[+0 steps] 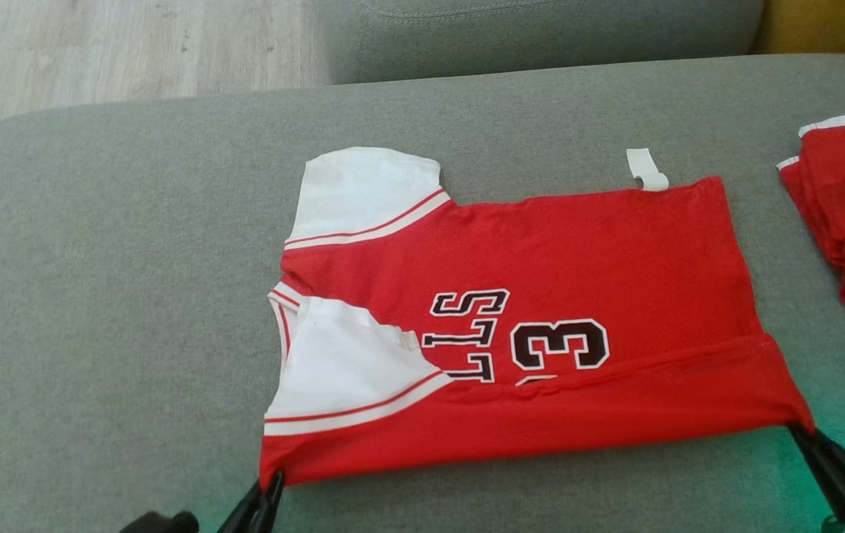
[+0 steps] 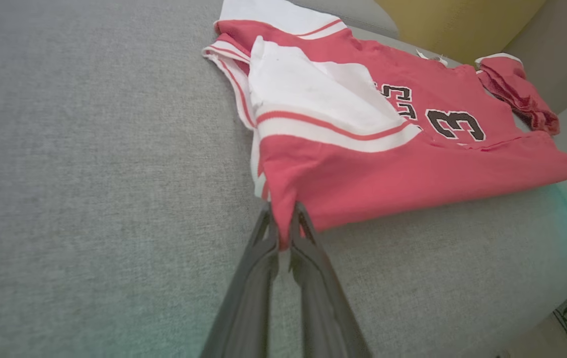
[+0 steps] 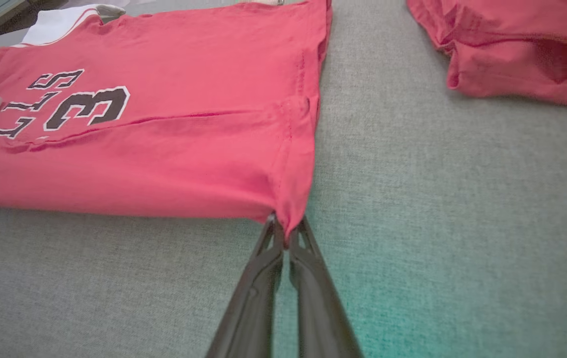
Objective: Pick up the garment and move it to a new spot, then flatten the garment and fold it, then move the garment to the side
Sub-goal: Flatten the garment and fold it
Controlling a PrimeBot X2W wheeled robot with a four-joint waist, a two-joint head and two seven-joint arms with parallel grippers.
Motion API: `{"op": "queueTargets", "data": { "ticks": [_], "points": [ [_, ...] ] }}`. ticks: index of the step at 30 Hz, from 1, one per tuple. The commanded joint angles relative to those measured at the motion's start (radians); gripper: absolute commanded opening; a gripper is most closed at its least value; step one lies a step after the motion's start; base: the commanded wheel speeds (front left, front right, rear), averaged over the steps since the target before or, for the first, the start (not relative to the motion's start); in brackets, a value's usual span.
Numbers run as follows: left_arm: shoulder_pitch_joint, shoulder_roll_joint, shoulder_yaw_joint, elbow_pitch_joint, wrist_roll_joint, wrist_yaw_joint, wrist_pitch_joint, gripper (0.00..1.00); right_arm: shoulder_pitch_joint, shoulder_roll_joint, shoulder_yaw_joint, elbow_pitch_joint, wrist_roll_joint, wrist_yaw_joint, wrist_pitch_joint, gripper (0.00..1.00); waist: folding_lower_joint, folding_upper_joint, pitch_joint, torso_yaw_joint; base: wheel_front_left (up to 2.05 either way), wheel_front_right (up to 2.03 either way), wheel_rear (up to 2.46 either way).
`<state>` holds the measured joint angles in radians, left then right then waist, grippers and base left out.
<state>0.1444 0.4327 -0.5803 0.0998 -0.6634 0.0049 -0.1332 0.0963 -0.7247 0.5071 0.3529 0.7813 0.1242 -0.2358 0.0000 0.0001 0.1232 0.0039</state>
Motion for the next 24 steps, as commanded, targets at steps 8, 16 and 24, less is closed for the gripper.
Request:
{"op": "queueTargets", "data": {
  "ticks": [8,16,24],
  "points": [
    [-0.025,0.036,0.035,-0.033,-0.024,0.013,0.033,1.0,0.024,-0.019,-0.072,-0.02,-0.02,0.007,-0.005,1.0,0.0,-0.0001,0.001,-0.001,0.0,0.0,0.0],
    [-0.198,0.12,0.093,-0.127,-0.032,-0.022,0.12,1.0,0.01,-0.004,-0.164,-0.099,-0.049,0.007,-0.014,1.0,0.0,-0.0001,0.041,-0.005,0.0,0.0,0.0],
    [-0.629,0.149,0.109,-0.123,-0.15,-0.111,0.398,1.0,-0.087,0.02,-0.202,-0.182,-0.122,0.007,0.007,1.0,0.0,-0.0001,0.183,-0.036,0.0,0.0,0.0]
  ]
}}
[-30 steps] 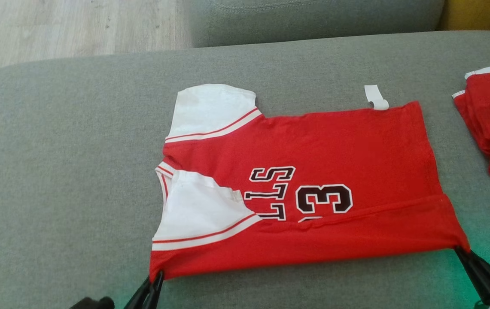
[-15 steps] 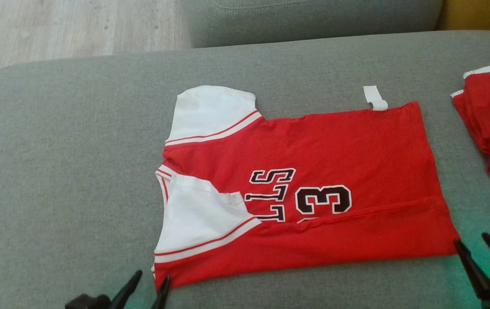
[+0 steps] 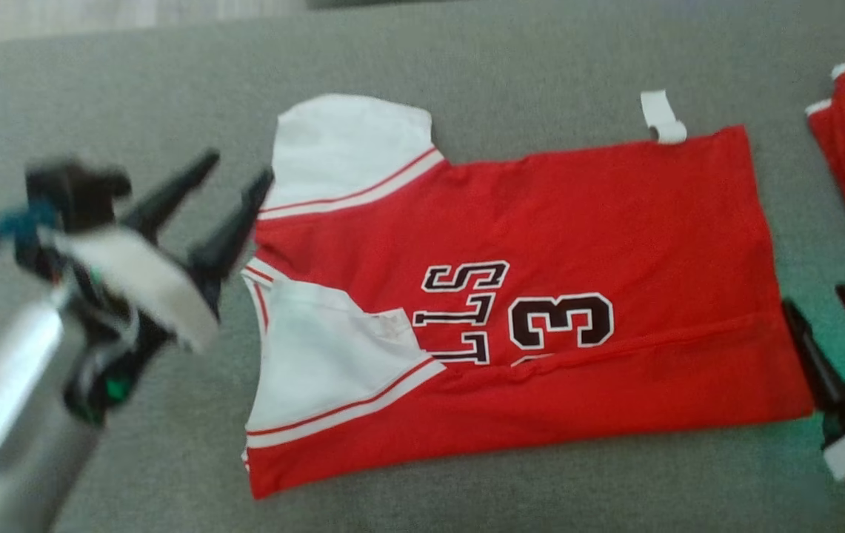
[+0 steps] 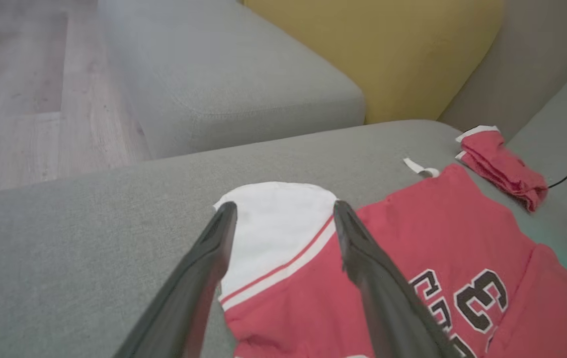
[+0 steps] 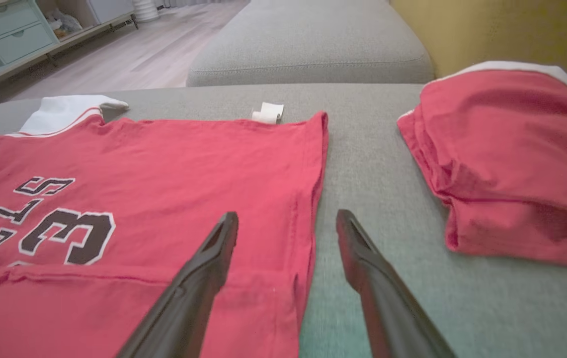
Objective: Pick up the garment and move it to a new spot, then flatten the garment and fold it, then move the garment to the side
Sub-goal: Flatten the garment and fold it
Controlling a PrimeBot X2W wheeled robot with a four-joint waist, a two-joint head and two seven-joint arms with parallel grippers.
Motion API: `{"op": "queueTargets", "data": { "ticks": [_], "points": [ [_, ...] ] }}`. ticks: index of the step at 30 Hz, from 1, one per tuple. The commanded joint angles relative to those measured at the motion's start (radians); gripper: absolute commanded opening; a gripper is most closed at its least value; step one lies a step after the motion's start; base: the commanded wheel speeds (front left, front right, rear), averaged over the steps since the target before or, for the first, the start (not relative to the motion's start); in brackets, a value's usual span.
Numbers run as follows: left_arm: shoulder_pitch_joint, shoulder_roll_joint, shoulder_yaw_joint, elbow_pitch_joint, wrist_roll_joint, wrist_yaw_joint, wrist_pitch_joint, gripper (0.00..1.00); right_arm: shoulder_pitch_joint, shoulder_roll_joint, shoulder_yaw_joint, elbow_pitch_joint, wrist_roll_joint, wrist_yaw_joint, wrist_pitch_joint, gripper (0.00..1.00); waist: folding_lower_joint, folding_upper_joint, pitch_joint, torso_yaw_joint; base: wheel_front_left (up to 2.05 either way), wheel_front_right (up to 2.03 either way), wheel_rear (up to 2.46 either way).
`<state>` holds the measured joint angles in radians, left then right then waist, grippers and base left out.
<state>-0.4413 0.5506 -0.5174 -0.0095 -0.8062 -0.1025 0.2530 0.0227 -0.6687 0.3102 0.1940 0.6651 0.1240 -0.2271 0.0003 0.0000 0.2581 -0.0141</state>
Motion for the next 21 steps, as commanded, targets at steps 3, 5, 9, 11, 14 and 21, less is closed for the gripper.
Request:
{"op": "queueTargets", "data": {
  "ticks": [3,5,9,11,14,21],
  "points": [
    [-0.185,0.031,0.019,0.073,-0.071,-0.017,0.146,1.0,-0.046,-0.028,-0.013,-0.047,-0.025,0.007,0.01,1.0,-0.0003,0.0,0.102,-0.038,0.0,0.0,0.0],
    [-0.26,0.043,-0.002,0.128,-0.113,-0.023,0.236,1.0,-0.064,-0.023,-0.018,-0.057,-0.036,0.007,0.019,1.0,-0.0003,0.0,0.133,-0.055,0.0,0.0,0.0],
    [-0.379,0.057,-0.011,0.245,-0.211,-0.027,0.367,1.0,-0.084,-0.005,-0.041,-0.066,-0.056,0.007,0.027,1.0,-0.0003,0.0,0.187,-0.09,0.0,0.0,0.0],
    [-0.405,0.068,-0.025,0.276,-0.235,-0.027,0.419,1.0,-0.083,0.002,-0.049,-0.068,-0.062,0.007,0.028,1.0,-0.0003,0.0,0.201,-0.1,0.0,0.0,0.0],
    [-0.439,0.089,-0.047,0.301,-0.229,-0.028,0.439,1.0,-0.085,0.013,-0.06,-0.073,-0.068,0.007,0.03,1.0,-0.0003,0.0,0.221,-0.111,0.0,0.0,0.0],
    [-0.472,0.076,-0.048,0.333,-0.301,-0.028,0.451,1.0,-0.093,0.032,-0.08,-0.076,-0.079,0.007,0.032,1.0,-0.0003,0.0,0.247,-0.128,0.0,0.0,0.0]
  ]
}}
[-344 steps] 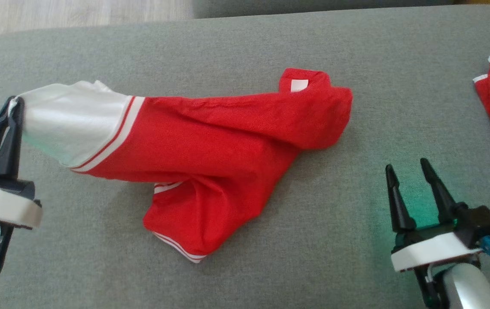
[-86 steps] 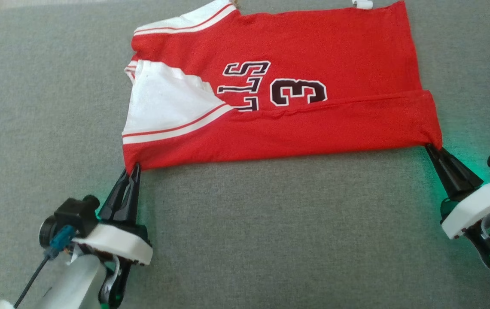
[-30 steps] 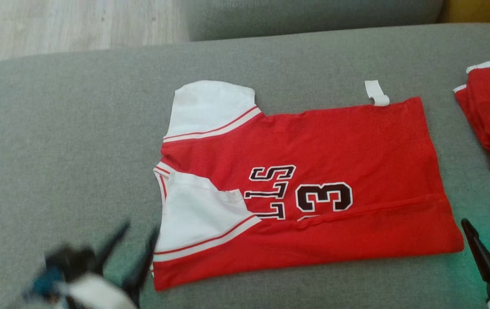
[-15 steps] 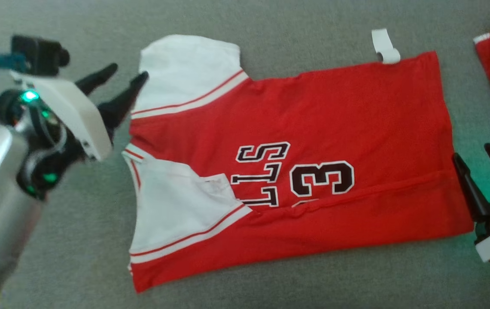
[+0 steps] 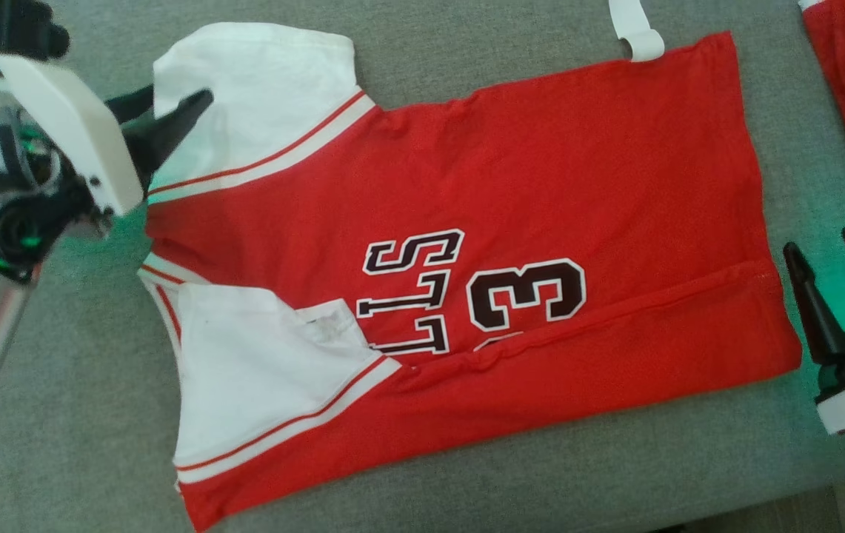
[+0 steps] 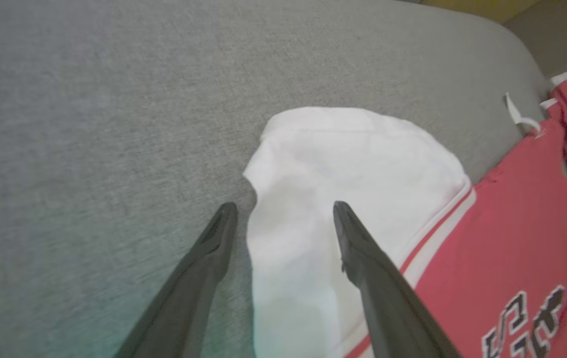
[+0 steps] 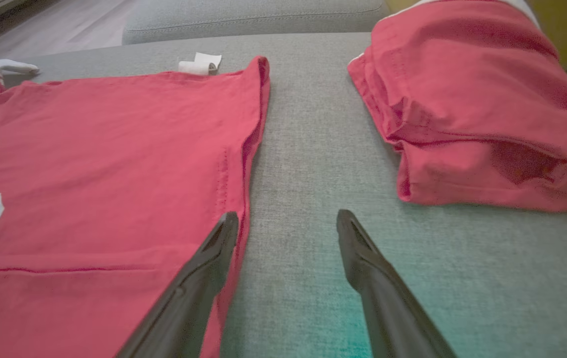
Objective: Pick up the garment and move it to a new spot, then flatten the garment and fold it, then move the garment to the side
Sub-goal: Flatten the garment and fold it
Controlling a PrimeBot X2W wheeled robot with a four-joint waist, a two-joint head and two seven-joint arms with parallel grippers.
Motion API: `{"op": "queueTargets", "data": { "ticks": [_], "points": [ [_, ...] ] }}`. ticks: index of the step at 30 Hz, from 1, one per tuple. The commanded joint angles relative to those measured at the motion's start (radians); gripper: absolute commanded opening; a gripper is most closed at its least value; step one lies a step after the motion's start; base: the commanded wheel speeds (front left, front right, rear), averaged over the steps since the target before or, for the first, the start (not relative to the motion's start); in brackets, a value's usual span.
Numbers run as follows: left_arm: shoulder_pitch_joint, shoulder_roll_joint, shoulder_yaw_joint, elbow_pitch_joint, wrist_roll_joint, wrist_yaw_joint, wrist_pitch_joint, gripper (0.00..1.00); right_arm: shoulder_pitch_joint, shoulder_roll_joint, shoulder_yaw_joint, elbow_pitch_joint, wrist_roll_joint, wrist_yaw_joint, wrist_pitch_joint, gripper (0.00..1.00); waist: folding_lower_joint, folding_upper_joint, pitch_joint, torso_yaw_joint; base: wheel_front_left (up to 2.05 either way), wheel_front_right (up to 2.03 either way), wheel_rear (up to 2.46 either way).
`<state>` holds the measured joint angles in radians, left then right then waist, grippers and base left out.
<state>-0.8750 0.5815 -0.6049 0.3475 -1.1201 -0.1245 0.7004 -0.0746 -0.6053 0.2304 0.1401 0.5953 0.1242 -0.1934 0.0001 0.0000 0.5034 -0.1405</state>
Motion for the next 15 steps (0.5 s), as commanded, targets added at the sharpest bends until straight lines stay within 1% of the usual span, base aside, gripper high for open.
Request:
{"op": "queueTargets", "data": {
  "ticks": [1,6,9,15],
  "points": [
    [-0.042,0.034,0.052,-0.019,-0.017,-0.006,0.004,1.0,0.004,-0.028,-0.005,-0.021,-0.011,0.007,-0.002,1.0,-0.0001,0.0,0.004,-0.004,0.0,0.0,0.0],
    [-0.072,0.003,0.1,-0.021,-0.128,-0.006,0.024,1.0,0.005,-0.02,-0.025,-0.017,-0.032,0.007,-0.003,1.0,-0.0001,0.0,0.014,-0.011,0.0,0.0,0.0],
    [-0.088,0.005,0.108,-0.031,-0.148,-0.006,0.033,1.0,0.004,-0.009,-0.038,-0.015,-0.045,0.007,-0.008,1.0,-0.0001,0.0,0.018,-0.014,0.0,0.0,0.0],
    [-0.105,0.009,0.105,-0.053,-0.152,-0.006,0.03,1.0,0.01,0.009,-0.048,-0.011,-0.06,0.007,-0.013,1.0,-0.0001,0.0,0.021,-0.015,0.0,0.0,0.0]
  ]
}}
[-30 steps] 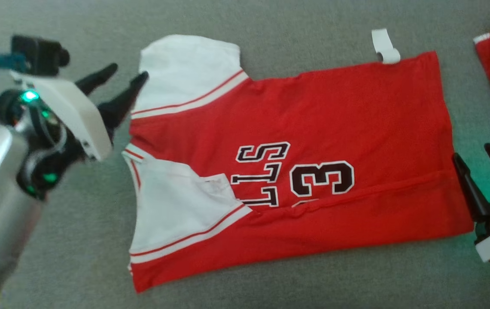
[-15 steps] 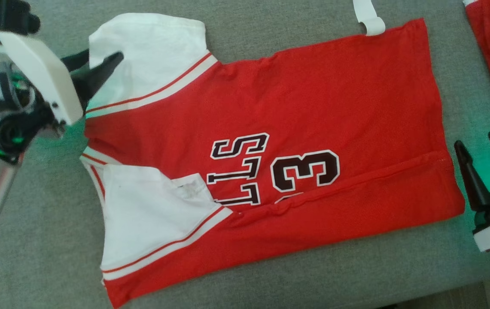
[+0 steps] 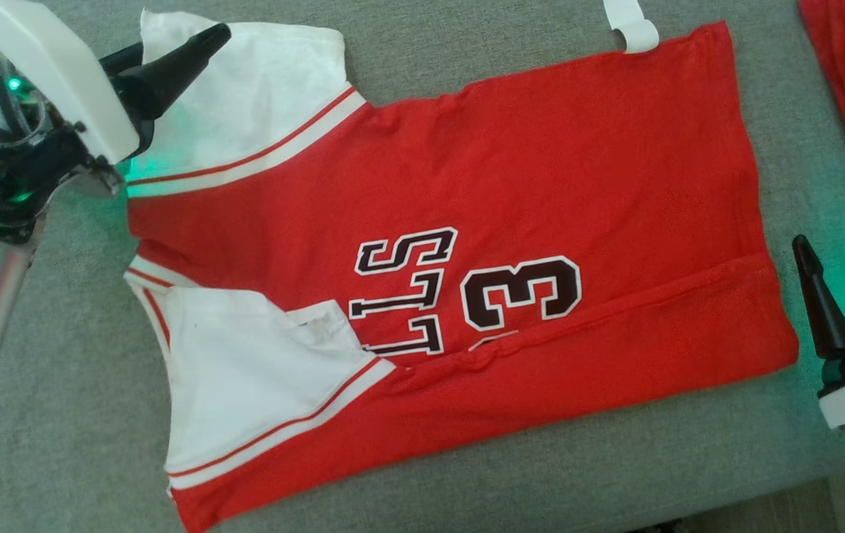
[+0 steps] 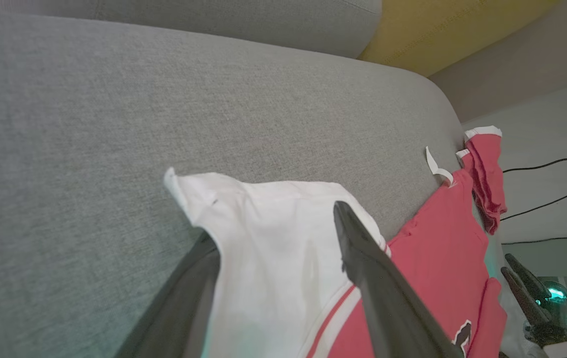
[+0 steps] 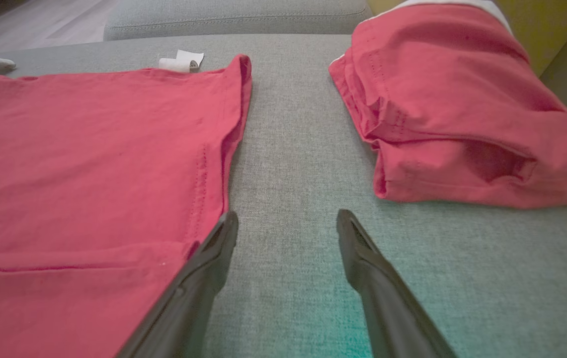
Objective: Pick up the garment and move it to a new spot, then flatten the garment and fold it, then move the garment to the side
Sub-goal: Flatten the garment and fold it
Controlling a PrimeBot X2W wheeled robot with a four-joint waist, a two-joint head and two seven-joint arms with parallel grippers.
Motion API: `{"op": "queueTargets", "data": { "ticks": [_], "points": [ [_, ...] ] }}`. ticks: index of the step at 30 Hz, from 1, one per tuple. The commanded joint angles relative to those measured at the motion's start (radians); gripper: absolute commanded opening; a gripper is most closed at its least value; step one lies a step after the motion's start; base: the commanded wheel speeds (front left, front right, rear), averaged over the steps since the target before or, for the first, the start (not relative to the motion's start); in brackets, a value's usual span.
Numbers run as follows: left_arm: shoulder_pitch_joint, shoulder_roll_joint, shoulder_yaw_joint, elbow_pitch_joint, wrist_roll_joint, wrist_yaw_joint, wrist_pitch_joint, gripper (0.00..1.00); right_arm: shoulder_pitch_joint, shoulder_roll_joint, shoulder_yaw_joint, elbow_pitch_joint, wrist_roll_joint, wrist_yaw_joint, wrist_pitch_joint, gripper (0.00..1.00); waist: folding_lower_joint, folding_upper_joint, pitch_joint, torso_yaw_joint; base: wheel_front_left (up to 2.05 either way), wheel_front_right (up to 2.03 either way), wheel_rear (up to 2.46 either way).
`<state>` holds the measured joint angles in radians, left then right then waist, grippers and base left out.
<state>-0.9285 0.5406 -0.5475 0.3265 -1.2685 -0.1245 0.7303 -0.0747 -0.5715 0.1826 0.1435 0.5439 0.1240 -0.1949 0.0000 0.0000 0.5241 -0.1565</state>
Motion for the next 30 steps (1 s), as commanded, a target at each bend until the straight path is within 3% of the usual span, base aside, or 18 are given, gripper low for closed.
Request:
{"op": "queueTargets", "data": {
  "ticks": [1,14,16,17,18,20,23,24,25,26,30],
  "points": [
    [-0.054,0.051,0.046,-0.038,-0.005,-0.006,-0.001,1.0,0.01,-0.022,-0.002,-0.014,-0.01,0.007,-0.011,1.0,0.0,0.0,0.001,0.001,0.0,0.0,0.0],
    [-0.086,0.096,-0.017,-0.075,0.076,-0.006,-0.05,1.0,-0.011,0.002,0.014,-0.013,-0.019,0.007,-0.008,1.0,0.0,0.0,0.01,-0.003,0.0,0.0,0.0],
    [-0.092,0.105,-0.03,-0.076,0.087,-0.006,-0.062,0.79,-0.009,0.001,0.014,-0.012,-0.018,0.007,-0.007,1.0,0.0,0.0,0.011,-0.003,0.0,0.0,0.0],
    [-0.095,0.109,-0.037,-0.077,0.092,-0.006,-0.069,0.49,-0.008,0.002,0.013,-0.011,-0.018,0.007,-0.007,1.0,0.0,0.0,0.012,-0.003,0.0,0.0,0.0],
    [-0.097,0.113,-0.042,-0.077,0.094,-0.006,-0.074,0.42,-0.007,0.002,0.012,-0.011,-0.018,0.007,-0.007,1.0,0.0,0.0,0.013,-0.002,0.0,0.0,0.0],
    [-0.104,0.124,-0.058,-0.077,0.106,-0.006,-0.081,0.0,-0.007,0.003,0.011,-0.012,-0.016,0.007,-0.005,1.0,0.0,0.0,0.015,-0.001,0.0,0.0,0.0],
    [-0.124,0.154,-0.089,-0.076,0.164,-0.006,-0.123,0.0,-0.013,0.006,0.011,-0.015,-0.015,0.007,-0.001,1.0,0.0,0.0,0.022,0.002,0.0,0.0,0.0],
    [-0.132,0.164,-0.103,-0.075,0.189,-0.006,-0.142,0.25,-0.015,0.007,0.012,-0.017,-0.015,0.007,0.0,1.0,0.0,0.0,0.025,0.003,0.0,0.0,0.0],
    [-0.141,0.173,-0.115,-0.072,0.217,-0.006,-0.168,0.91,-0.017,0.008,0.013,-0.018,-0.014,0.007,0.001,1.0,0.0,0.0,0.027,0.003,0.0,0.0,0.0],
    [-0.148,0.178,-0.129,-0.067,0.239,-0.006,-0.19,1.0,-0.019,0.009,0.014,-0.018,-0.013,0.007,0.002,1.0,0.0,0.0,0.03,0.004,0.0,0.0,0.0],
    [-0.168,0.186,-0.175,-0.053,0.274,-0.006,-0.238,1.0,-0.024,0.011,0.016,-0.018,-0.011,0.007,0.003,1.0,0.0,0.0,0.038,0.006,0.0,0.0,0.0]
  ]
}}
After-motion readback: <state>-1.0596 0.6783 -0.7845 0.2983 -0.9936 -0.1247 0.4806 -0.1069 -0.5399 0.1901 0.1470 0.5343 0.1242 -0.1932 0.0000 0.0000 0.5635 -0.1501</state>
